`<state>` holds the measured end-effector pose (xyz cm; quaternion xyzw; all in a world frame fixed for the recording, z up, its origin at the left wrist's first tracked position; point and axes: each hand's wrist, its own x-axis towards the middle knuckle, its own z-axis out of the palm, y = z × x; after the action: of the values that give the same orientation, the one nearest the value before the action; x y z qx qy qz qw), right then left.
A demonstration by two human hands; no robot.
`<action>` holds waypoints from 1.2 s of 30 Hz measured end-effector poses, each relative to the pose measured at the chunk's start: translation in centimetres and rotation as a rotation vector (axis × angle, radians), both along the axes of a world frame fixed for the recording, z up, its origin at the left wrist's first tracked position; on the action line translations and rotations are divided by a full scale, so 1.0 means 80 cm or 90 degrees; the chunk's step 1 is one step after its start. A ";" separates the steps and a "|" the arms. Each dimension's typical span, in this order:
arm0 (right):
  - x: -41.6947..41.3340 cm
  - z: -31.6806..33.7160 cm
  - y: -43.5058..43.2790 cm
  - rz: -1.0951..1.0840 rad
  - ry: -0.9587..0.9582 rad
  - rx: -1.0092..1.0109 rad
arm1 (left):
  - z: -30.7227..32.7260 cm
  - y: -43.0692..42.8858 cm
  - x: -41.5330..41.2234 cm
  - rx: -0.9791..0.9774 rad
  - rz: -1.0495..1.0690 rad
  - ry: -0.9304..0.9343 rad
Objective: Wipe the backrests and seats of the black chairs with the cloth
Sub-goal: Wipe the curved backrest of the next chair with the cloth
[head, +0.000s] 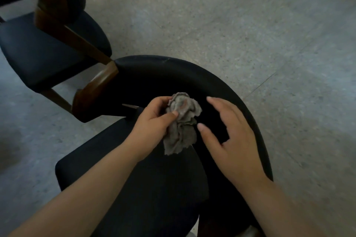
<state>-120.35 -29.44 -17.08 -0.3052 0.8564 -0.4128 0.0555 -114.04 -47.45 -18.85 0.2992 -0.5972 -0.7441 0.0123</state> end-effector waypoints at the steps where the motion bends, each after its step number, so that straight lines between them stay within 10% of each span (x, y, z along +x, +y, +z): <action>1: 0.001 -0.002 -0.005 0.020 -0.058 -0.021 | 0.000 0.000 0.001 -0.010 -0.013 0.006; 19: -0.006 -0.020 -0.041 -0.010 -0.186 -0.178 | 0.023 -0.021 -0.002 0.033 -0.057 -0.015; 25: -0.023 -0.005 -0.049 -0.022 -0.120 -0.156 | 0.027 -0.081 0.019 -0.480 -0.094 -0.056; 36: -0.084 0.009 -0.136 -0.066 0.132 0.020 | -0.009 -0.197 0.029 -0.844 0.030 -0.110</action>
<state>-127.09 -40.32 -16.39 -0.3005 0.8785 -0.3680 -0.0505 -111.76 -63.22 -19.60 0.3001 -0.9201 -0.1928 0.1619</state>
